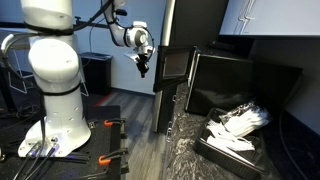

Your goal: Open the door of the microwave

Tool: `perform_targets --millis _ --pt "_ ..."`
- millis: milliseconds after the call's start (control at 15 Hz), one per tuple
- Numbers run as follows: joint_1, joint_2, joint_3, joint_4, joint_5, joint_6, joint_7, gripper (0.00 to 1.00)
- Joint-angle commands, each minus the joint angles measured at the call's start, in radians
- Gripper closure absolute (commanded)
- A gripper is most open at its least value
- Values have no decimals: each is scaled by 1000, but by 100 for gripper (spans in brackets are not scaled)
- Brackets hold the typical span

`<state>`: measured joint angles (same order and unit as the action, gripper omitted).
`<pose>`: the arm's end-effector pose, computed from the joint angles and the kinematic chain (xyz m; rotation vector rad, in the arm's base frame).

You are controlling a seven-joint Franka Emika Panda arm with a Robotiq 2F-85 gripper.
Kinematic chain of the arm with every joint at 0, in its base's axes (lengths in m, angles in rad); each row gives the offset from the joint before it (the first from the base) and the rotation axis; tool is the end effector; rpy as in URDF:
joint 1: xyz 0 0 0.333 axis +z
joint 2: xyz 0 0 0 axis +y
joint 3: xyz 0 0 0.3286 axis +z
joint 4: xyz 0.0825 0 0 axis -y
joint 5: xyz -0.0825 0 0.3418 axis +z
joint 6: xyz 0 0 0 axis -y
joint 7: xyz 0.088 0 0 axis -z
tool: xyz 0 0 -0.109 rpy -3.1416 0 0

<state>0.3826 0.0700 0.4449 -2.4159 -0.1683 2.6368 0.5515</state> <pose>0.3238 0.3572 0.3431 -3.0130 -0.6321 -0.2513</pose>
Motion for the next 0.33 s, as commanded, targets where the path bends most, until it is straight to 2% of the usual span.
perform_targets --millis 0,67,133,267 --pt "29 -67 -7 -28 59 -43 -57 100" --pt "31 -22 -18 -6 22 -12 -17 74" --pt "33 -26 -17 -6 25 -14 -21 98" --pt "34 -23 -18 -6 25 -14 -21 84"
